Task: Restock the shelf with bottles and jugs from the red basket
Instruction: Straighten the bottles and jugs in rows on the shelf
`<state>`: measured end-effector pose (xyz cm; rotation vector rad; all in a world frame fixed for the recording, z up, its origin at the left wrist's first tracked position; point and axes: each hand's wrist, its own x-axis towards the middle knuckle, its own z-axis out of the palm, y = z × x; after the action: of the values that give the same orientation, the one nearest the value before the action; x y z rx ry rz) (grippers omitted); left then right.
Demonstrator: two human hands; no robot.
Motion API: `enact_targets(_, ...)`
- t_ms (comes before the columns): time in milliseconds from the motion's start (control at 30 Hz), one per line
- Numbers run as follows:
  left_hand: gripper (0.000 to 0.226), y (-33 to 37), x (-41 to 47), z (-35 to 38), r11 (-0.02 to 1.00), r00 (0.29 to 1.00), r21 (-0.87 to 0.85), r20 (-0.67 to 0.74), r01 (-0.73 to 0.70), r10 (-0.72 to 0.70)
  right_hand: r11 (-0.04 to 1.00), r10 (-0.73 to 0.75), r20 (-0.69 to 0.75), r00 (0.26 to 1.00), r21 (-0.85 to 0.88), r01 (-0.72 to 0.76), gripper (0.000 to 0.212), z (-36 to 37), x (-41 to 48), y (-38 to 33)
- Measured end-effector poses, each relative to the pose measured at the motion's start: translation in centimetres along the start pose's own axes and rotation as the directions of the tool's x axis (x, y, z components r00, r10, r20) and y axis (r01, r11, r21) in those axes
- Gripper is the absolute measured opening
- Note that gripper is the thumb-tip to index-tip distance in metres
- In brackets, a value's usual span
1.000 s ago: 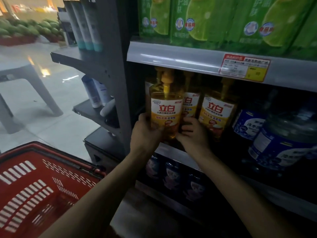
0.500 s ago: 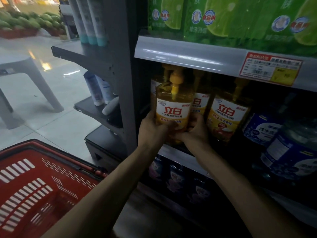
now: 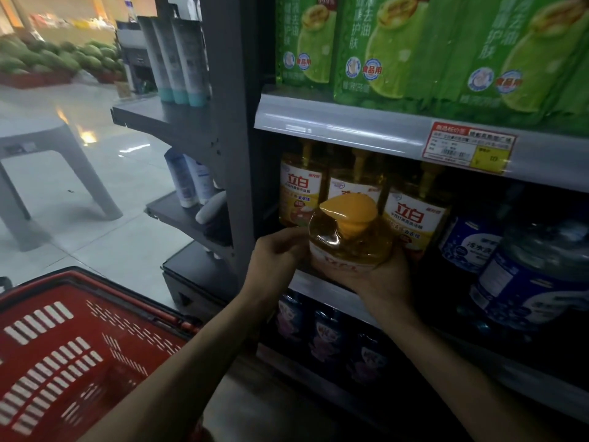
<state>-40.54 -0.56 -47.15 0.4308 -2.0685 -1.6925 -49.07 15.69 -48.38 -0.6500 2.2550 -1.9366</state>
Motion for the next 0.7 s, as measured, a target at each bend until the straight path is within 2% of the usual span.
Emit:
enact_targets(133, 0.027, -0.9, 0.8, 0.7, 0.998, 0.998, 0.008, -0.033, 0.056, -0.055, 1.0, -0.021, -0.114, 0.993, -0.003, 0.021, 0.069, -0.6, -0.4, -0.2)
enact_targets(233, 0.023, -0.7, 0.9, 1.8, 0.994, 0.994, 0.021, 0.006, 0.106, -0.106, 1.0, 0.006, -0.1, 0.995, 0.012, -0.004, 0.061, -1.3, -0.4, -0.2)
enact_targets(333, 0.03, -0.1, 0.8, 3.0, 0.986, 0.986, 0.001, 0.021, 0.166, -0.166, 0.999, 0.032, -0.074, 0.997, 0.021, -0.03, 0.064, -1.2, 0.0, -0.3)
enact_targets(500, 0.02, -0.2, 1.0, 2.8, 0.974, 0.963, -0.084, -0.158, 0.209, -0.22, 0.998, 0.043, -0.064, 0.997, 0.047, -0.04, 0.063, 0.9, 1.5, -0.2)
enact_targets(567, 0.018, -0.4, 1.0, 2.4, 0.972, 0.952, -0.085, -0.202, 0.218, -0.231, 1.0, 0.019, -0.092, 0.996, 0.008, -0.019, 0.075, 2.3, 2.0, -0.2)
enact_targets(633, 0.022, -0.4, 0.9, 2.1, 0.973, 0.947, -0.073, -0.225, 0.217, -0.228, 0.999, 0.019, -0.106, 0.994, -0.045, -0.024, 0.085, 3.6, 2.7, -0.1)
enact_targets(700, 0.036, -0.3, 0.7, 1.9, 0.976, 0.951, -0.069, -0.222, 0.207, -0.217, 0.997, 0.025, -0.11, 0.994, -0.066, -0.032, 0.084, 4.5, 3.2, -0.1)
